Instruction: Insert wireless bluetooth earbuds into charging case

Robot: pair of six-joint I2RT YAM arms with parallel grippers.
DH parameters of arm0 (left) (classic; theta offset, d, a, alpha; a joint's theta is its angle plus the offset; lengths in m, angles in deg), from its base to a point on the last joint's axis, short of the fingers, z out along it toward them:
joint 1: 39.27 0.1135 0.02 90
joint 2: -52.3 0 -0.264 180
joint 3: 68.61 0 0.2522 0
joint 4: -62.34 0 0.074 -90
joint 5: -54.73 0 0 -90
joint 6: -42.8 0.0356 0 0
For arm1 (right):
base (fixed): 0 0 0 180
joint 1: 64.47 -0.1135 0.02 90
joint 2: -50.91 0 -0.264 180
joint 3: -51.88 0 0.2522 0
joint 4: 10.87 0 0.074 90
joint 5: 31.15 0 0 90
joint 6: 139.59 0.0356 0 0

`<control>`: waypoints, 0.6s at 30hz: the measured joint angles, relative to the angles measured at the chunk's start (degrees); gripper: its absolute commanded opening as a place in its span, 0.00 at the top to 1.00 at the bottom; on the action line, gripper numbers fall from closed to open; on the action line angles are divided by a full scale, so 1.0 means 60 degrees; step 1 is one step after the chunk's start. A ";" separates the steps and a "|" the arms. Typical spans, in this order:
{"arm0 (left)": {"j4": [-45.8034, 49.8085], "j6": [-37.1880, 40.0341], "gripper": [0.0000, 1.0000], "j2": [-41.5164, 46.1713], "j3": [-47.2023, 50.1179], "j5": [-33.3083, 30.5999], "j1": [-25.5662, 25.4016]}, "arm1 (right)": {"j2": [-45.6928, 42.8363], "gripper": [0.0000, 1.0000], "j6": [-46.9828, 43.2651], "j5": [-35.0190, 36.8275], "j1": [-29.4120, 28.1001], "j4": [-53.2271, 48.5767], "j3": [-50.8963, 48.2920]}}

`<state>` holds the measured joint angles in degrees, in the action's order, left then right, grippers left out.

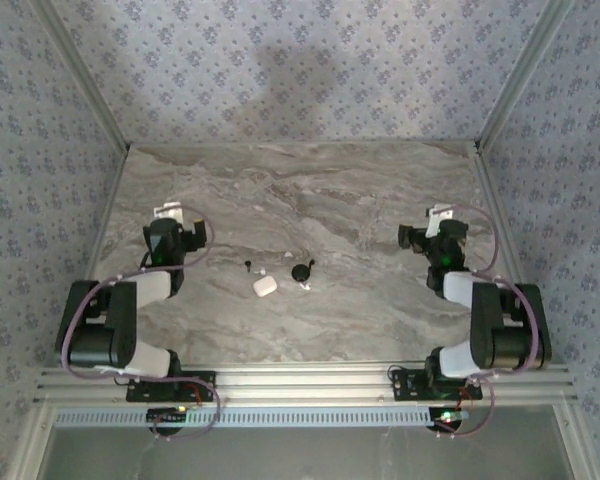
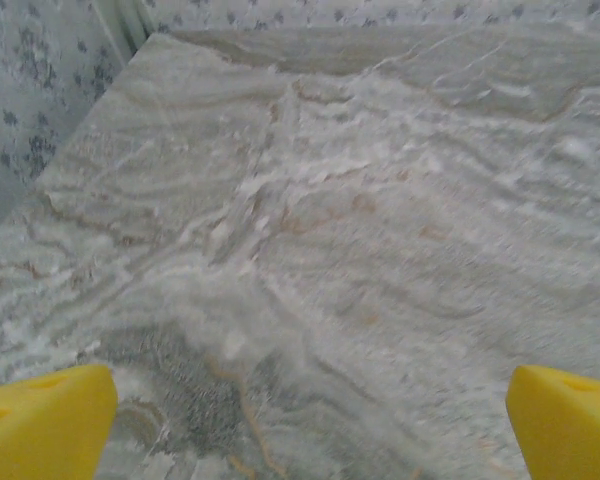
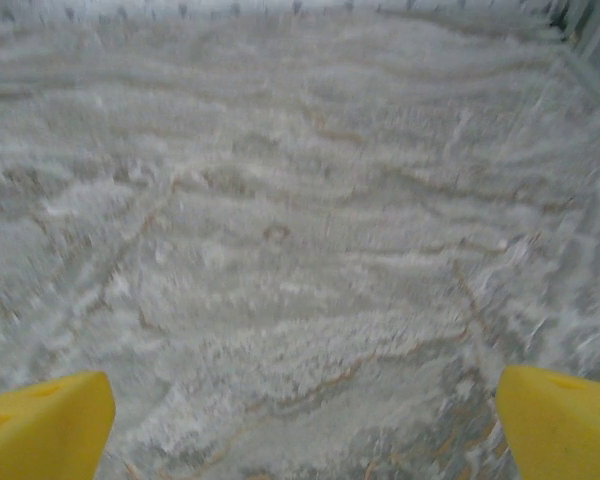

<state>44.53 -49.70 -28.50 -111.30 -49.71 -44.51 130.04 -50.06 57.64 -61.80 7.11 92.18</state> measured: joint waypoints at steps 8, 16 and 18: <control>0.4838 -0.1668 0.16 0.1530 -0.2608 0.0710 -0.1206 | -0.1723 0.00 0.0674 0.0182 -0.0991 -0.5603 0.3002; 0.9366 -0.3931 0.26 0.1701 -0.3544 0.1974 -0.2313 | -0.2080 0.00 0.2189 0.0226 -0.3523 -0.9796 0.4222; 1.0116 -0.4809 0.27 0.1814 -0.3512 0.2069 -0.2911 | -0.2208 0.00 0.2863 -0.0106 -0.3963 -0.9938 0.3905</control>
<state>105.23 -78.55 -17.61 -132.37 -37.29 -61.97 116.79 -32.88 57.00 -85.58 -52.51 115.61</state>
